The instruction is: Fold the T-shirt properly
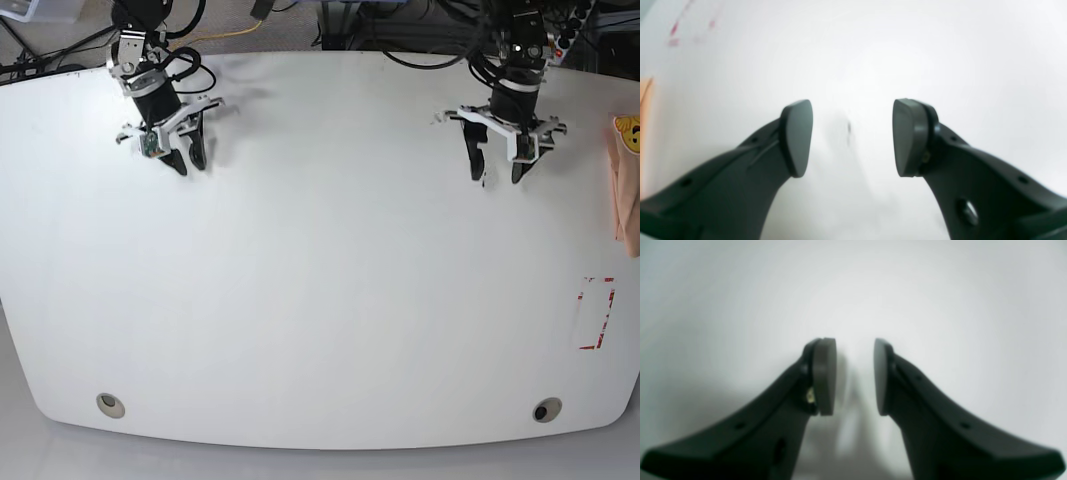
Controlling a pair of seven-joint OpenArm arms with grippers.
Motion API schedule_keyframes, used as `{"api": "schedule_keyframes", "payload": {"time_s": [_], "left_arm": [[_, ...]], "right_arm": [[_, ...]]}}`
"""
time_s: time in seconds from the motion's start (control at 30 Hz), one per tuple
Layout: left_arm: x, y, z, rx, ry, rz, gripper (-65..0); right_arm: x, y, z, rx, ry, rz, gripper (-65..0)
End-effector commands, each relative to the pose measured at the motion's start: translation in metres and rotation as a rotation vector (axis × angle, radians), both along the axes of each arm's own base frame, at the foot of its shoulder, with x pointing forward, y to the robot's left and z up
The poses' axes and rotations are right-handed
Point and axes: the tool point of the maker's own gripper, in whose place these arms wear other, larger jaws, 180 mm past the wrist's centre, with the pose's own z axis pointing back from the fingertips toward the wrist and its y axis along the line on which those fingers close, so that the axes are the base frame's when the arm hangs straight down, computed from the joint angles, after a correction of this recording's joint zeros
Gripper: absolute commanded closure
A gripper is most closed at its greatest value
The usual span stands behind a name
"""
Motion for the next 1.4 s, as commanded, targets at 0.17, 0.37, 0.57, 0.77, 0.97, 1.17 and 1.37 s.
{"api": "schedule_keyframes", "payload": {"time_s": [0.17,0.37,0.57,0.77,0.97,1.17,1.37], "left_arm": [[-0.083,-0.008,-0.01,-0.013,0.14,0.025,-34.6],[-0.152,-0.014,-0.029,-0.02,0.325,0.014,-34.6],[-0.201,-0.013,-0.038,-0.017,0.458,0.007,-34.6],[-0.243,-0.008,-0.055,-0.014,0.583,0.0,-34.6],[-0.286,-0.003,-0.088,-0.043,0.712,0.034,-34.6],[-0.3,0.005,-0.135,-0.069,0.797,0.052,-34.6],[-0.321,0.003,-0.196,-0.133,0.923,0.104,-34.4]], "right_arm": [[-0.068,-0.016,0.009,0.099,0.044,-0.072,-17.9],[-0.13,-0.013,0.005,0.149,0.156,-0.102,-17.9],[-0.194,-0.014,0.001,0.207,0.273,-0.158,-17.9],[-0.27,0.0,-0.007,0.269,0.404,-0.229,-17.9],[-0.33,0.006,-0.035,0.31,0.53,-0.304,-17.9],[-0.341,0.014,-0.075,0.317,0.58,-0.314,-17.9],[-0.342,0.01,-0.132,0.176,0.674,-0.269,-17.9]]}}
